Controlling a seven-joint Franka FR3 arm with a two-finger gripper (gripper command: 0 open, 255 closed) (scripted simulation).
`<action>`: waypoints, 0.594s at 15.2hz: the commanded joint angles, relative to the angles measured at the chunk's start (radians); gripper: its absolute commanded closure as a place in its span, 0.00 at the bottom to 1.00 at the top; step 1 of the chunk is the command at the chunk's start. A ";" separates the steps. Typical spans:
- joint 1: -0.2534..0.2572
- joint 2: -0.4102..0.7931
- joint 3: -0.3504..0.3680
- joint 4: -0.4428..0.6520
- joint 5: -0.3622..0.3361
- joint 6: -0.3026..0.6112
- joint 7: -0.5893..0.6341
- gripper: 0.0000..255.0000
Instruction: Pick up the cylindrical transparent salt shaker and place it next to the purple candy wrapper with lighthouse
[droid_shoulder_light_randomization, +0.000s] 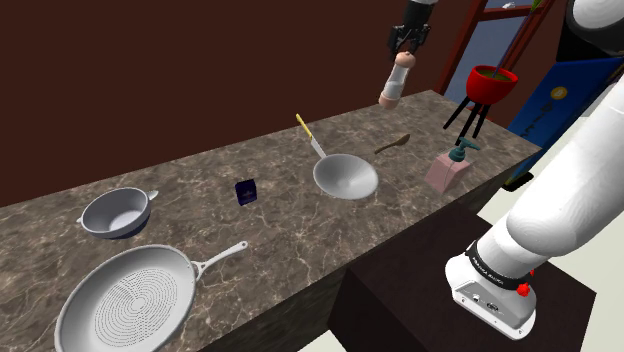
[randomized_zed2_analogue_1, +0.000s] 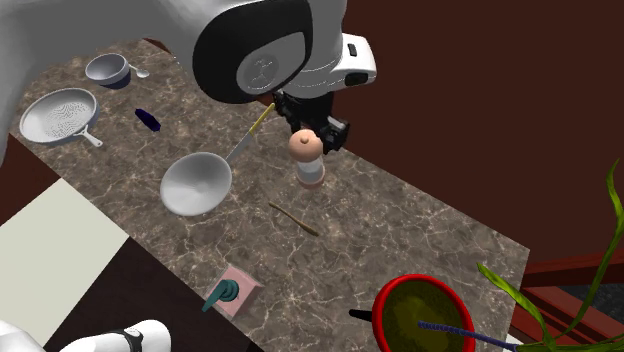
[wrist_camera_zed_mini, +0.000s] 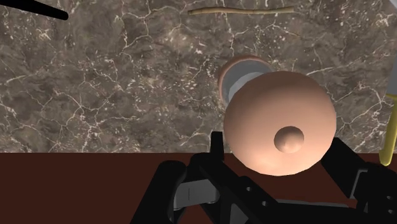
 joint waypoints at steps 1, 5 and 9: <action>0.001 -0.002 0.001 0.024 -0.001 -0.027 0.004 1.00; 0.000 0.003 0.000 0.086 0.000 -0.082 0.004 1.00; -0.003 0.014 -0.001 0.152 0.003 -0.140 0.003 1.00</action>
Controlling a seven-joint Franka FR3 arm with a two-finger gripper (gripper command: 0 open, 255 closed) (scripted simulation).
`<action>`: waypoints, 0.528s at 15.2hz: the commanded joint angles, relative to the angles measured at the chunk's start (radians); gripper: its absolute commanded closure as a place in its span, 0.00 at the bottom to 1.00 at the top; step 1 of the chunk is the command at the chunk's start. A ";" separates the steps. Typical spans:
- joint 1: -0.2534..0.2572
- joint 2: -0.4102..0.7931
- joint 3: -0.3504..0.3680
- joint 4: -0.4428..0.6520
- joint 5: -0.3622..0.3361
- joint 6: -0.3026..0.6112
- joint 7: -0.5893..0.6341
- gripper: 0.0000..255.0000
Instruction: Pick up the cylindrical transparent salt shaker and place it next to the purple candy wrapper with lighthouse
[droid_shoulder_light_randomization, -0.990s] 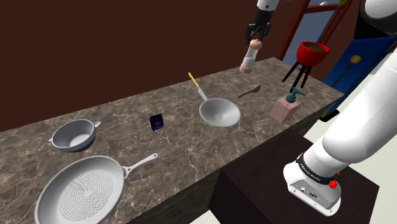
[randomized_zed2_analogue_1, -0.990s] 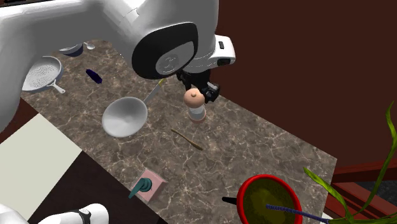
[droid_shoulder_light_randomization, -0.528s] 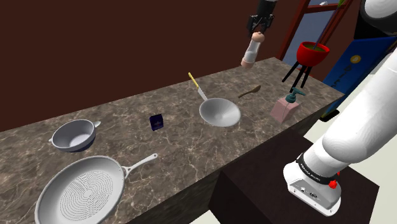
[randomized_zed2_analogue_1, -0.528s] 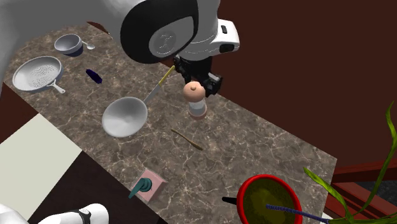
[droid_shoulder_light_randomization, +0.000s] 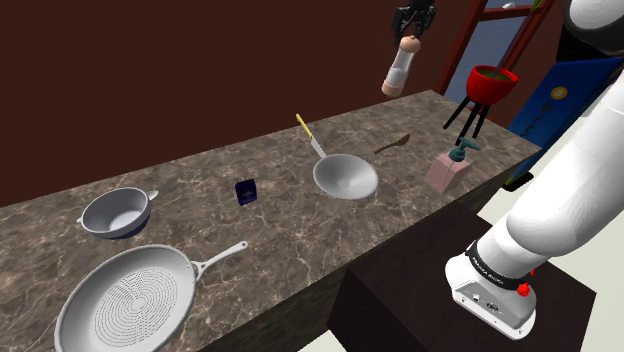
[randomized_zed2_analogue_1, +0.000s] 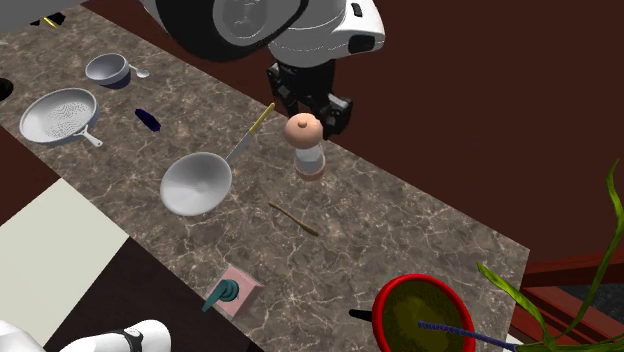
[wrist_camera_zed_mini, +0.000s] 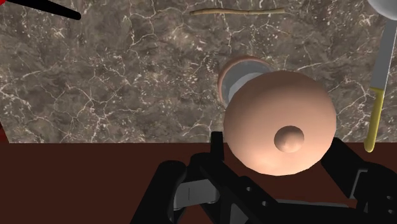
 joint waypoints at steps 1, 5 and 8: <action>-0.002 0.007 -0.001 0.036 0.002 -0.030 -0.001 1.00; -0.006 0.024 -0.003 0.112 0.008 -0.090 -0.003 1.00; -0.010 0.040 -0.004 0.174 0.013 -0.137 -0.005 1.00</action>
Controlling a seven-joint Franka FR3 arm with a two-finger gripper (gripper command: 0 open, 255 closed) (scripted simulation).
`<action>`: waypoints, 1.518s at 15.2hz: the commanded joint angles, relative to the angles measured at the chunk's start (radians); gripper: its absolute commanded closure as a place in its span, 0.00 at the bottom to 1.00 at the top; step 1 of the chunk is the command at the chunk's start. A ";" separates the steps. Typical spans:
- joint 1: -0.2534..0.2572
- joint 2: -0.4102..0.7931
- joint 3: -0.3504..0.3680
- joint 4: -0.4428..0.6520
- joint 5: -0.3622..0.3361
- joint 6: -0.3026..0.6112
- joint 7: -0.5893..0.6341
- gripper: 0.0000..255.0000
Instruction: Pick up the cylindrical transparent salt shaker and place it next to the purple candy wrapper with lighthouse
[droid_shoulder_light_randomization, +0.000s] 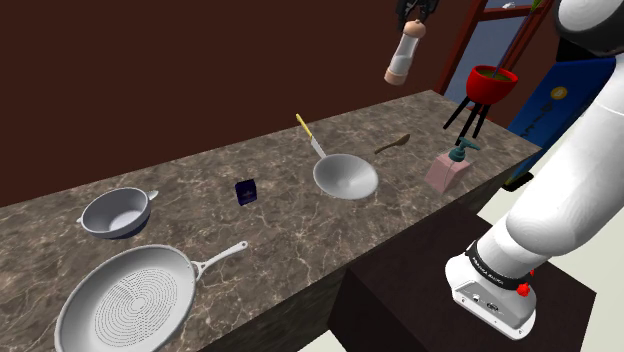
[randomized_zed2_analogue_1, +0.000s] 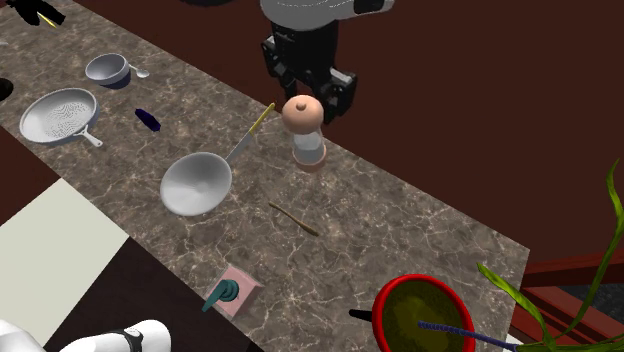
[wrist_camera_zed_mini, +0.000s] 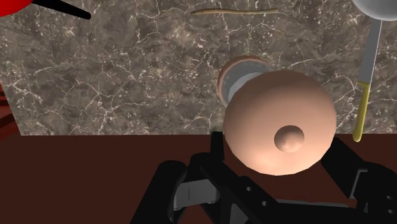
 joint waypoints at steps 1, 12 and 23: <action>-0.004 0.012 -0.002 0.042 0.004 -0.031 -0.003 1.00; 0.122 -0.197 0.103 -0.188 -0.068 0.002 0.219 1.00; 0.235 -0.331 0.262 -0.337 -0.083 0.015 0.491 1.00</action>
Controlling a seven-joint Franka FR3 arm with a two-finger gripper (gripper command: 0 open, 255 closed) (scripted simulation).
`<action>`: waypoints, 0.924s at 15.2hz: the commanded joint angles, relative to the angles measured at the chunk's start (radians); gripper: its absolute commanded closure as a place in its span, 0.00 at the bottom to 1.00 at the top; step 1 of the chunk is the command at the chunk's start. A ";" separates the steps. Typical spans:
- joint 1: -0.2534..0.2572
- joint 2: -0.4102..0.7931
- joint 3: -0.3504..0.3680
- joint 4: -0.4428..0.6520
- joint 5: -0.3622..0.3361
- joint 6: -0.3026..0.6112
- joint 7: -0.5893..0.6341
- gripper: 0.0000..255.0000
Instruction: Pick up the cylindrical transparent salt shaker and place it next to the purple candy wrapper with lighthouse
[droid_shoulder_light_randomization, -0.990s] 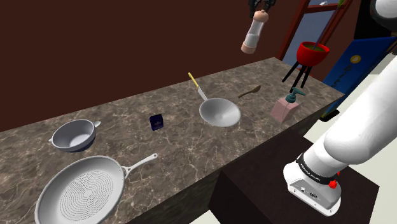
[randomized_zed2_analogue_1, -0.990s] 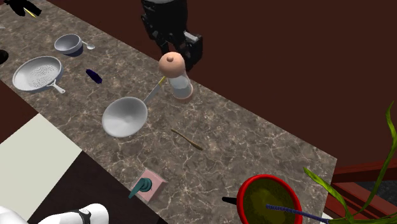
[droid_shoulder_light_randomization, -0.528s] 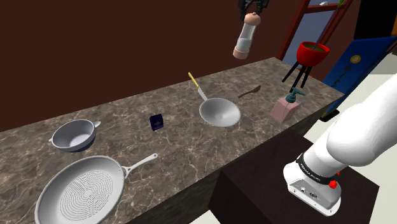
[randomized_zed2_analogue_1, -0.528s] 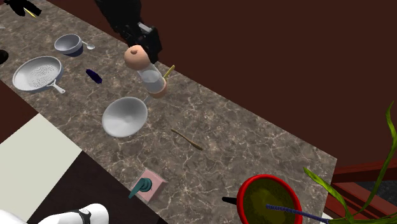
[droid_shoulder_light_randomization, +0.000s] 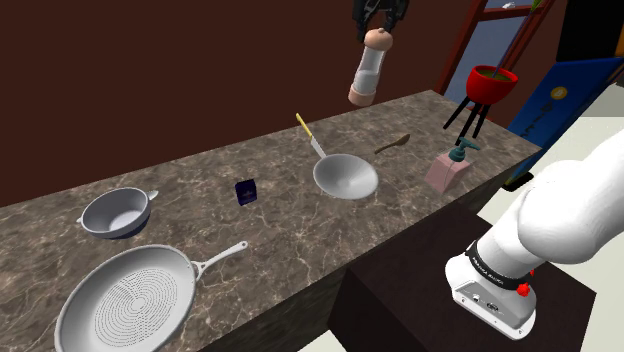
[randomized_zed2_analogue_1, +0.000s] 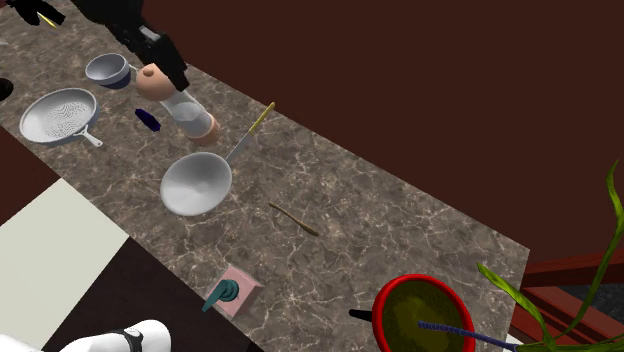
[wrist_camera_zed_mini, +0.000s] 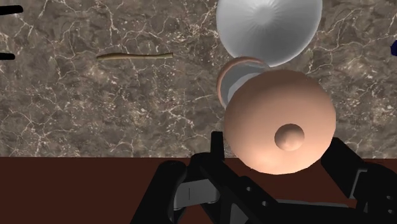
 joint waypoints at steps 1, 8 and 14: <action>0.020 -0.016 0.031 -0.010 0.002 -0.006 0.053 1.00; 0.087 -0.026 0.138 -0.018 0.013 -0.010 0.226 1.00; 0.144 0.008 0.231 0.021 0.018 -0.018 0.375 1.00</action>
